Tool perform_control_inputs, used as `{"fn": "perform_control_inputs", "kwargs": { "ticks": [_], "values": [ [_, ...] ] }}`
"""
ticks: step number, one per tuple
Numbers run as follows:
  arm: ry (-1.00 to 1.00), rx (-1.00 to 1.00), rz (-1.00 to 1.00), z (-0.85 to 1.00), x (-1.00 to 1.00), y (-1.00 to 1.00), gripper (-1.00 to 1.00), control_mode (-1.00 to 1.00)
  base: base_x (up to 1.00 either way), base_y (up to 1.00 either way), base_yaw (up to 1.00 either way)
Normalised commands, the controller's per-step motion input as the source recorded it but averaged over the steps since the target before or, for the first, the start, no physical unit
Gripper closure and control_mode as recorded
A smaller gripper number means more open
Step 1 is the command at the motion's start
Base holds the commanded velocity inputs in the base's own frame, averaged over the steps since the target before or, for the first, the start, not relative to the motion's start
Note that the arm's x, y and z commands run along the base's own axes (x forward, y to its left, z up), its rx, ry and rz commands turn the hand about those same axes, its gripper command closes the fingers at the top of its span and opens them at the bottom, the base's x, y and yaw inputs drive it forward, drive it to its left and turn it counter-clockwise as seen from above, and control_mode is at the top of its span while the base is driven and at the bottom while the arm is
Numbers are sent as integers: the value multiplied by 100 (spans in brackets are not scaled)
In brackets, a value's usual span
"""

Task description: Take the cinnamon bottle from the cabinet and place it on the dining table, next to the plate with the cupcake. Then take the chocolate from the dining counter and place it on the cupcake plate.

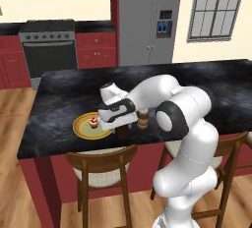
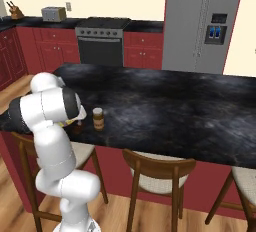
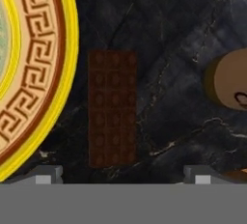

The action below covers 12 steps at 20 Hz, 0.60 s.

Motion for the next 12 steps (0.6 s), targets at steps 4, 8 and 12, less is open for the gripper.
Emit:
{"fn": "perform_control_inputs", "kwargs": {
  "ticks": [4, 8, 12],
  "values": [
    [0, 9, -2, -7, -14, -10, -100, -100, 0, 0, 0],
    [0, 8, 0, -18, -6, -6, -100, -100, 0, 0, 0],
    [0, 8, 0, -18, -3, -11, -100, -100, 0, 0, 0]
  ]
}}
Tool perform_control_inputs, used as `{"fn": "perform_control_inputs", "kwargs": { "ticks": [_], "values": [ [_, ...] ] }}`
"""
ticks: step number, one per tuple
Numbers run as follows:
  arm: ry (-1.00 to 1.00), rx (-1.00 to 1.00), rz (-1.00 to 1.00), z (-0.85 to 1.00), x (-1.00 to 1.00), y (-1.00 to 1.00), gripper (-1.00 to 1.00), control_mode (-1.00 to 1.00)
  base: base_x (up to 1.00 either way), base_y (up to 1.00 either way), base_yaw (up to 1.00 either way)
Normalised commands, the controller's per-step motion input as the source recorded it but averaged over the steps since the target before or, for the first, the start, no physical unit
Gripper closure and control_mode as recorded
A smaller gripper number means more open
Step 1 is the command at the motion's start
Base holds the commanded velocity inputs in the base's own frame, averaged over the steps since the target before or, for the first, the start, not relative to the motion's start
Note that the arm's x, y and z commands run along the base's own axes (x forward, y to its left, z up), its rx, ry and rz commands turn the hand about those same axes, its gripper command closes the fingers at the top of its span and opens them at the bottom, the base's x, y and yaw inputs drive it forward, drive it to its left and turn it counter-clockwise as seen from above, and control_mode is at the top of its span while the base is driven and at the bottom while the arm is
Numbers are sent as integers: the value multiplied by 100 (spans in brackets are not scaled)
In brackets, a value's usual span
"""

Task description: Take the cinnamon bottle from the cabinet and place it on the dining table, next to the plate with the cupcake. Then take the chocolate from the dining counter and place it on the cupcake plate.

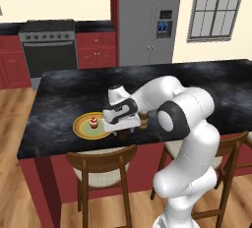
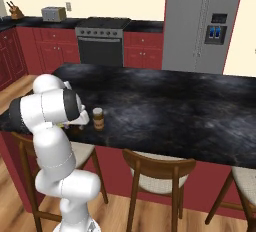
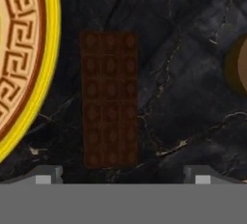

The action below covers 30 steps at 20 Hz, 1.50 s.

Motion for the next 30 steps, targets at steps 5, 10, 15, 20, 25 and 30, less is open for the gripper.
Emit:
{"fn": "perform_control_inputs", "kwargs": {
  "ticks": [5, 10, 15, 20, 25, 30],
  "values": [
    [0, 5, 0, -31, 7, 0, -100, -100, 0, 0, 0],
    [0, 3, 1, -13, 27, 0, -100, -100, 0, 0, 0],
    [0, 2, 1, -24, 6, 0, -100, -100, 0, 0, 0],
    [0, 0, 0, -51, 0, 0, -100, -100, 0, 0, 0],
    [0, 1, 0, -35, 0, -6, 100, -100, 0, 0, 0],
    [0, 4, 0, -4, -3, -24, 100, -100, 0, 0, 0]
  ]
}}
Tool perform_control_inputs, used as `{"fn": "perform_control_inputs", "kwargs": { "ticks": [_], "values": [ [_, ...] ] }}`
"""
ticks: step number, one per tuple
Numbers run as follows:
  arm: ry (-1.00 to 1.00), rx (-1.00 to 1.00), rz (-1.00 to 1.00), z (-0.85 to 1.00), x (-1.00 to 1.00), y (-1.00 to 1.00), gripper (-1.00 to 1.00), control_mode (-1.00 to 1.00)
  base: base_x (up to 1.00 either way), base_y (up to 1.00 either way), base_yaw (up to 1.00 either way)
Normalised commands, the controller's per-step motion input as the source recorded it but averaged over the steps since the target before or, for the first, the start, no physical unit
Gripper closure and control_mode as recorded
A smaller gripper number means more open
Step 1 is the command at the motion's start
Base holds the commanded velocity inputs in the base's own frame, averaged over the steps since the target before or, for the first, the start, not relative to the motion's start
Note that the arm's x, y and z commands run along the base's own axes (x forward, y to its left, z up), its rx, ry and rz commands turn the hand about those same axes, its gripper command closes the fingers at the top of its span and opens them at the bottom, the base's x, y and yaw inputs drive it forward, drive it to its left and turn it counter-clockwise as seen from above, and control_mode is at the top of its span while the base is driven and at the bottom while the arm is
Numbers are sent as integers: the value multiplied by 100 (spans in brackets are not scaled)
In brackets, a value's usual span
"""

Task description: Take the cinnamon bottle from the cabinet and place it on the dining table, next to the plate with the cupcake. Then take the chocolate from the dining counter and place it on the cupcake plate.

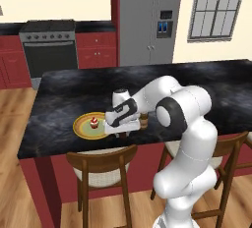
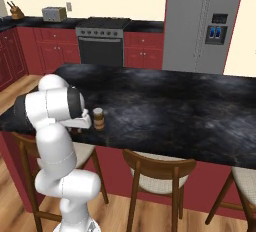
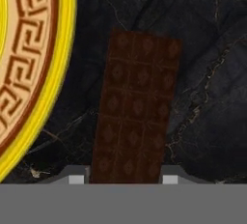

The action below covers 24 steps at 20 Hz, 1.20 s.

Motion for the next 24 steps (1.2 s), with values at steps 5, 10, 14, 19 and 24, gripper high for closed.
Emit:
{"fn": "perform_control_inputs", "kwargs": {
  "ticks": [5, 10, 14, 19, 24],
  "values": [
    [0, 3, -1, 38, -3, -32, 100, -100, 0, 0, 0],
    [-1, 0, 0, 93, -4, 5, 100, -100, 0, 0, 0],
    [0, 0, 0, 40, 4, 52, 100, -100, 0, 0, 0],
    [0, 0, 1, -1, 34, 63, 100, -100, 0, 0, 0],
    [0, 0, 0, 0, 26, 25, 100, -100, 0, 0, 0]
  ]
}}
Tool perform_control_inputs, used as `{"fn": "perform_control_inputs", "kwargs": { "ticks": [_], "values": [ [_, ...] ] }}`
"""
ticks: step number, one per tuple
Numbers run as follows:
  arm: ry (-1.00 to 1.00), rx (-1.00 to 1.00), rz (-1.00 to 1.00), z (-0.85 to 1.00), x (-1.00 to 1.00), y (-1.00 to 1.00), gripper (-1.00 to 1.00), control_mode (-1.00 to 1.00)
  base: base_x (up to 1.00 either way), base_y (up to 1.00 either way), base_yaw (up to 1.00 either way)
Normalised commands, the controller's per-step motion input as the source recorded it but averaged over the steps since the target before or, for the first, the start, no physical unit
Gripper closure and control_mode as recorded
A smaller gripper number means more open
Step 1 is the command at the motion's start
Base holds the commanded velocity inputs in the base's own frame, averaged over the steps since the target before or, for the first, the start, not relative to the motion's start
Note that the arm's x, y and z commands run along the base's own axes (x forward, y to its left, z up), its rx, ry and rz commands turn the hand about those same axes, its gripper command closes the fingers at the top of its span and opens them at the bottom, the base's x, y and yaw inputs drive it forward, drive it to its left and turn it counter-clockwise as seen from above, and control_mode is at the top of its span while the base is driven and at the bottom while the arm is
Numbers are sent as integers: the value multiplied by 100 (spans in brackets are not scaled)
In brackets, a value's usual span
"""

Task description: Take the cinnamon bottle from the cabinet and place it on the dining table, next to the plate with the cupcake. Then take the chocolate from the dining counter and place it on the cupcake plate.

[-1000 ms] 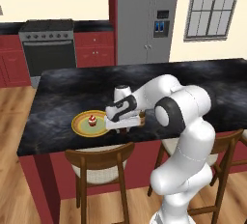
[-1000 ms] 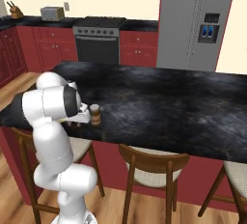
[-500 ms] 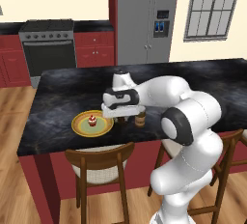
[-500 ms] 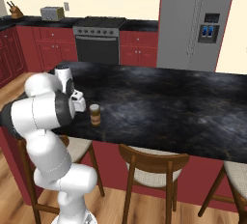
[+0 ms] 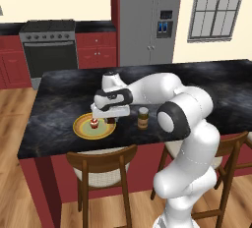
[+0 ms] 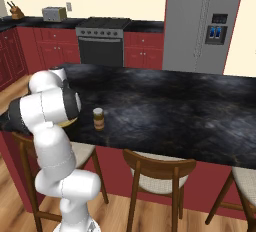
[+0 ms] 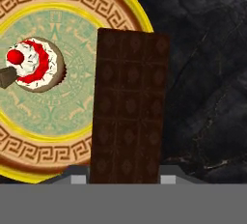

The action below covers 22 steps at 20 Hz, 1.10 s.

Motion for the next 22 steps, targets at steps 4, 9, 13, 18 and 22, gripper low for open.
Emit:
{"fn": "perform_control_inputs", "kwargs": {
  "ticks": [4, 9, 13, 18, 22],
  "values": [
    [1, 0, 0, -21, 22, 3, -100, -100, 0, 0, 0],
    [0, 0, 0, -25, 14, 2, -100, -100, 0, 0, 0],
    [-2, 0, 0, -4, 8, 7, -100, -100, 0, 0, 0],
    [-7, 1, 0, 24, -24, -11, -100, -100, 0, 0, 0],
    [-6, 0, 0, 24, -29, -20, -100, -100, 0, 0, 0]
  ]
}}
